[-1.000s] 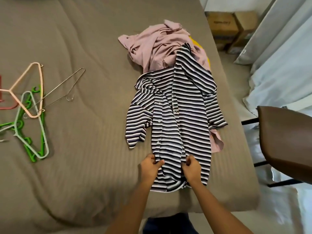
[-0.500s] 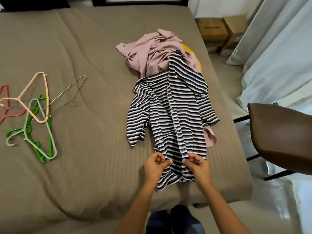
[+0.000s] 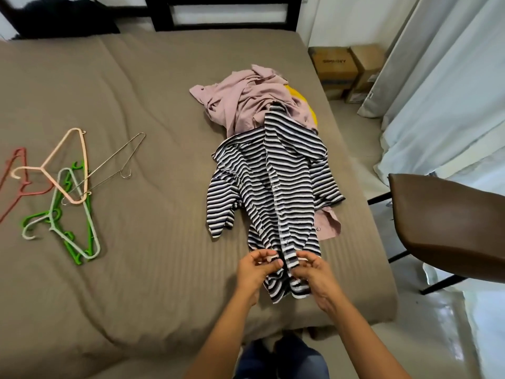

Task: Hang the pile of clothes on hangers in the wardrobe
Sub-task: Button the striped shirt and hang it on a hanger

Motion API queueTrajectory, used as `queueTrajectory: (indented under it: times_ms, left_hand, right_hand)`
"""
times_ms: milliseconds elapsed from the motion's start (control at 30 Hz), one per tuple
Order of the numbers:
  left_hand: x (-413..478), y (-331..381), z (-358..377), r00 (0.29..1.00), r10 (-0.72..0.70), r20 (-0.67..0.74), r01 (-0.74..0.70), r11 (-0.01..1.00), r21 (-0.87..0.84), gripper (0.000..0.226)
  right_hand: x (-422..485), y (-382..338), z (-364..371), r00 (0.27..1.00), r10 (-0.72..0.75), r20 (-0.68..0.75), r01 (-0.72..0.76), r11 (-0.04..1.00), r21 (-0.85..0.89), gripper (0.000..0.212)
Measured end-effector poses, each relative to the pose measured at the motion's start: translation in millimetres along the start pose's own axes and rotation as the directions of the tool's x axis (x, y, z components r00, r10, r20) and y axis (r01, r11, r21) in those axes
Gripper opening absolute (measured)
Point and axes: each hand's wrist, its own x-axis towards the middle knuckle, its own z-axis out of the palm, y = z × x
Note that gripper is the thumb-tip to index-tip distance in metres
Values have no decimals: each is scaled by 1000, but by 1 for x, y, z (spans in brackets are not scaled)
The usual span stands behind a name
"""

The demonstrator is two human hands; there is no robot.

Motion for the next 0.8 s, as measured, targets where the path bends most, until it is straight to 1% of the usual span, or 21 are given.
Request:
queueTrajectory:
  times_ms: [67, 133, 167, 233, 267, 300, 367, 433, 500, 567, 600, 700, 800]
  left_hand:
    - [-3, 3, -2, 999, -7, 34, 6, 1000, 13, 28]
    - [-6, 5, -5, 997, -6, 75, 4, 1000, 30, 31]
    - [-6, 6, -7, 995, -2, 95, -1, 999, 32, 33]
    - [-7, 6, -9, 993, 11, 116, -16, 999, 41, 37]
    - [-8, 8, -10, 993, 19, 115, -26, 998, 54, 38]
    - [-9, 9, -10, 994, 30, 109, -39, 996, 74, 37]
    - [-10, 11, -11, 993, 57, 103, -70, 990, 125, 34]
    - [-11, 13, -12, 990, 85, 111, -105, 976, 189, 35]
    - [-10, 13, -13, 989, 103, 103, -128, 953, 274, 48]
    - [-10, 14, -14, 993, 86, 75, -106, 941, 320, 63]
    - [-10, 16, -13, 994, 84, 66, -101, 935, 339, 67]
    - [-14, 24, -10, 995, 82, 62, -99, 925, 367, 64]
    - [-17, 28, -8, 989, 74, 125, -112, 937, 331, 48]
  right_hand:
    - [-1, 1, 1, 999, -19, -47, 13, 993, -118, 33]
    - [0, 0, 3, 990, -91, -110, 70, 981, -180, 26]
    - [0, -2, 5, 979, -146, -146, 116, 974, -194, 23]
    - [-2, -4, 7, 939, -277, -203, 227, 944, -238, 25]
    - [-3, -6, 7, 916, -343, -209, 277, 916, -289, 23]
    - [-2, -5, 5, 897, -391, -206, 308, 887, -343, 18]
    - [1, -1, 3, 888, -417, -195, 315, 860, -402, 5]
    - [3, 4, 1, 888, -409, -208, 291, 852, -435, 3]
    - [-1, 4, 2, 883, -431, -187, 318, 841, -438, 2]
    - [-6, -1, 7, 885, -446, -136, 372, 851, -372, 7]
    - [-8, -4, 10, 889, -445, -110, 391, 861, -324, 10]
    - [-13, -9, 19, 903, -425, -61, 396, 879, -265, 20]
    - [-12, -7, 21, 912, -408, -49, 382, 885, -266, 28]
